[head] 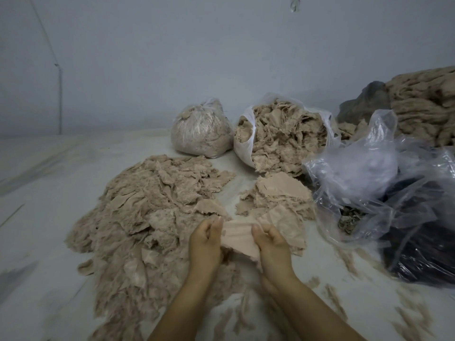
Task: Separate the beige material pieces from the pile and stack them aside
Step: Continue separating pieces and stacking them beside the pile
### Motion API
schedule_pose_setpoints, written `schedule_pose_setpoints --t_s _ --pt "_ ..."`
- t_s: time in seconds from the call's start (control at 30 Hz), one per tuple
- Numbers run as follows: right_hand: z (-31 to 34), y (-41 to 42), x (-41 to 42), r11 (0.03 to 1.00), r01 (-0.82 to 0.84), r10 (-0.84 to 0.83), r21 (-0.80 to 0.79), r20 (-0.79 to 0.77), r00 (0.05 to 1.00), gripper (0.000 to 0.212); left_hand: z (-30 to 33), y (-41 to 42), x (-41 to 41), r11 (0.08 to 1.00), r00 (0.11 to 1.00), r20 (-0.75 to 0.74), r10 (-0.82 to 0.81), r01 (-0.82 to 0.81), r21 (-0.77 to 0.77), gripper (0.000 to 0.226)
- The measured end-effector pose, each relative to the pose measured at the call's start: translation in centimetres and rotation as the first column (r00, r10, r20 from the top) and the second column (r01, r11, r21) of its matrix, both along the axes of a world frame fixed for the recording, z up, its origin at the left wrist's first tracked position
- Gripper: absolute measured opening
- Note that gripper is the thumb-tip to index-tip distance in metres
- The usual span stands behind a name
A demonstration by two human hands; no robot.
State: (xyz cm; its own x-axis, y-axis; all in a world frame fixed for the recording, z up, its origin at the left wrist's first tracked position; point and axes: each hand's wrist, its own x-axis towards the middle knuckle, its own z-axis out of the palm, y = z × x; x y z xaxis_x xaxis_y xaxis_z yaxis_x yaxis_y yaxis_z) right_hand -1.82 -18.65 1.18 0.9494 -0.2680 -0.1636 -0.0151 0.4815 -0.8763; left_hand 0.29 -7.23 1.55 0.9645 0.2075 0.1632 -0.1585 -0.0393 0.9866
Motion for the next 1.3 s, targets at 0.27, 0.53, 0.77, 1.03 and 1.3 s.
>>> schedule_pose_setpoints --t_s 0.27,0.53,0.77,1.03,1.3 --pt "1.3 -5.6 4.6 0.785 0.240 -0.228 -0.570 0.094 0.969 0.015 0.1 3.6 2.0 0.973 1.000 0.029 -0.008 0.001 0.230 0.040" --pt "-2.2 -1.2 0.9 0.360 -0.303 0.471 -0.882 -0.108 0.875 0.022 -0.1 7.3 1.3 0.793 0.930 -0.134 -0.343 0.363 0.489 0.014" --pt "-2.5 -0.1 1.2 0.595 -0.192 0.349 -0.781 0.036 0.936 0.026 -0.7 9.1 0.6 0.570 0.917 -0.152 -0.370 0.353 0.742 0.039" --pt "-2.2 -2.4 0.3 0.680 -0.184 0.270 -0.710 0.009 0.963 0.020 0.9 9.6 1.7 0.863 0.997 0.068 0.031 -0.061 0.501 0.038" --pt "0.5 0.5 0.0 0.801 -0.336 0.414 -0.496 0.053 0.909 0.044 1.8 5.5 0.2 0.794 0.883 -0.012 -0.470 0.428 0.432 0.040"
